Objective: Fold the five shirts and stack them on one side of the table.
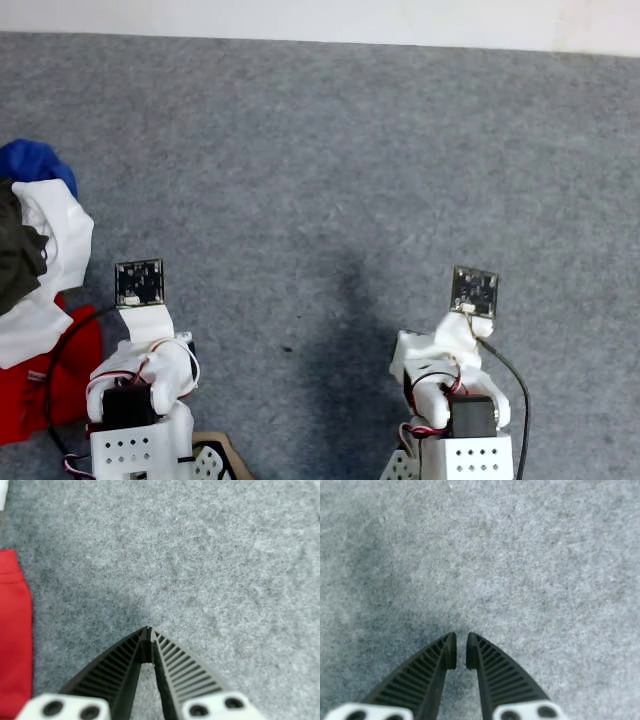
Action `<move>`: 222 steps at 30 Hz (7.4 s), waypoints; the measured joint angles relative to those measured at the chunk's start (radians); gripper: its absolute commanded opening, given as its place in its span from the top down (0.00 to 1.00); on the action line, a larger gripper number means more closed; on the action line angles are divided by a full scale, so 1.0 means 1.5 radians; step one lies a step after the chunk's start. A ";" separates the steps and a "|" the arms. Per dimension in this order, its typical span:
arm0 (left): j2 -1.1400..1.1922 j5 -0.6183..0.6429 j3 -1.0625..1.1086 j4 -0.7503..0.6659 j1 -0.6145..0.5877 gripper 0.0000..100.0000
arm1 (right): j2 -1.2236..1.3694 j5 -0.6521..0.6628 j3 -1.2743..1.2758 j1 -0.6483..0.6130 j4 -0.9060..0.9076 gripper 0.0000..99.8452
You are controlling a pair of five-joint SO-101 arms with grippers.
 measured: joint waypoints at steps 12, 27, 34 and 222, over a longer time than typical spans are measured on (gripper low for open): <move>0.000 0.000 0.000 0.000 0.000 0.99 | 0.000 0.000 0.000 0.000 0.000 0.94; 0.000 0.000 0.000 0.000 0.000 0.99 | 0.000 0.000 0.000 0.000 0.000 0.94; 0.000 0.000 0.000 0.000 0.000 0.99 | 0.000 0.000 0.000 0.000 0.000 0.94; 0.025 -0.041 -0.410 0.134 -0.007 0.99 | 0.000 0.170 -0.134 0.043 -0.057 0.94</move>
